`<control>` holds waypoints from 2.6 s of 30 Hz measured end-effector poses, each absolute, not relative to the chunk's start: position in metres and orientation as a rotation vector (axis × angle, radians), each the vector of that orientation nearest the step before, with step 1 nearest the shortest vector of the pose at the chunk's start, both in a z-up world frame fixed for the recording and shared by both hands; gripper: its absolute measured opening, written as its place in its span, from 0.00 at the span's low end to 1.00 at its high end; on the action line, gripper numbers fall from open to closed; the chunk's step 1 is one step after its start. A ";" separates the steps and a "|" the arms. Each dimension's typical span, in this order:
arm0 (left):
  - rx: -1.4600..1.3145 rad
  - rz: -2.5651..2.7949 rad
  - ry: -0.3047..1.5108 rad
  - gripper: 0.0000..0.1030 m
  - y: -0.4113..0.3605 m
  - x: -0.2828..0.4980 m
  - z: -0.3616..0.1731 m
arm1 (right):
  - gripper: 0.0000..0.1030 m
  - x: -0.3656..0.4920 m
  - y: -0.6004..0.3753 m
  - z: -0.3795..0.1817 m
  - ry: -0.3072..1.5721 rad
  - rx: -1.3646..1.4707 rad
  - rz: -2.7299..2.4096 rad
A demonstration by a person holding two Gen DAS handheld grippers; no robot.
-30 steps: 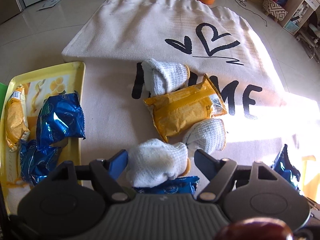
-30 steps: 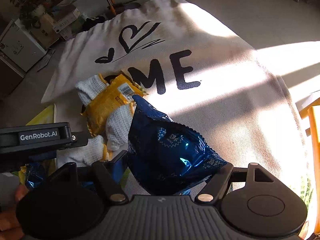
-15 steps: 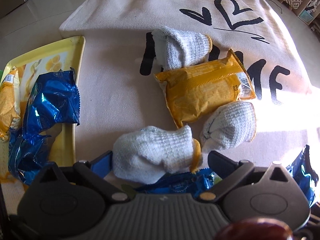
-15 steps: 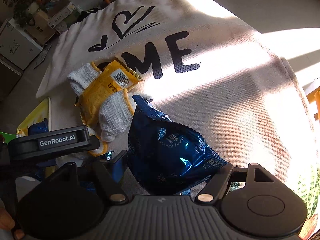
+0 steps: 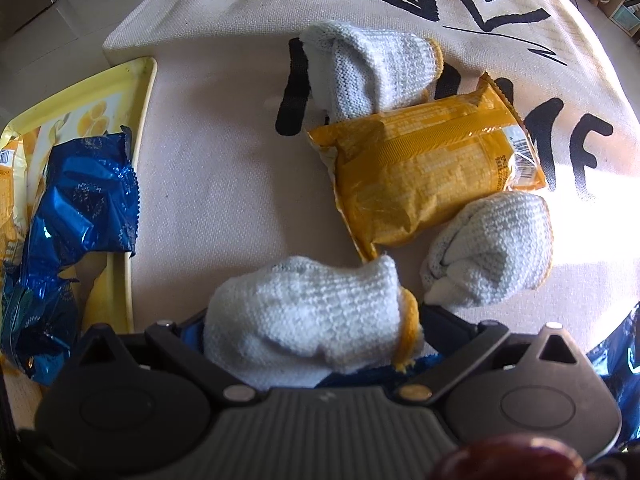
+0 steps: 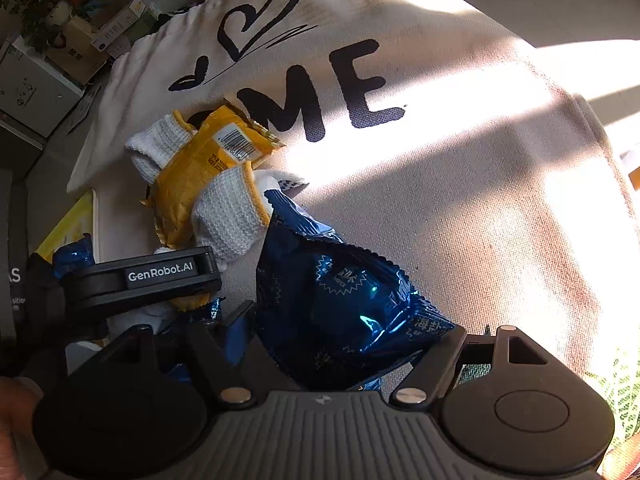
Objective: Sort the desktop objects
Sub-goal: 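Close the left tool on the glove while the right tool closes on the blue pack, then lift and carry the glove and blue pack over the lemon tray with both tools, then open both tools to drop the white glove and blue pack onto the tray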
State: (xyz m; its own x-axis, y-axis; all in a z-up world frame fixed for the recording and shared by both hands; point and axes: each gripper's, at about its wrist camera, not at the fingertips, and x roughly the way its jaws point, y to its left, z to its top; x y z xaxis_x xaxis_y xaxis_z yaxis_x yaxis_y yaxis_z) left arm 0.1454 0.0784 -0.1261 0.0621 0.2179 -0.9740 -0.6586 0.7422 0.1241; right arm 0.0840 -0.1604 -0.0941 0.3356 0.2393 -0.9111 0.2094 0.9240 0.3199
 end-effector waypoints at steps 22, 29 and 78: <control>-0.364 0.643 1.137 0.71 0.071 0.126 -0.032 | 0.71 0.075 -0.148 -0.056 1.126 0.419 0.047; -0.395 0.609 1.081 0.72 0.073 0.113 -0.007 | 0.71 0.071 -0.146 -0.030 1.061 0.445 0.043; -0.538 0.985 0.899 0.74 0.281 0.010 0.047 | 0.71 0.065 0.086 -0.073 1.263 0.333 0.770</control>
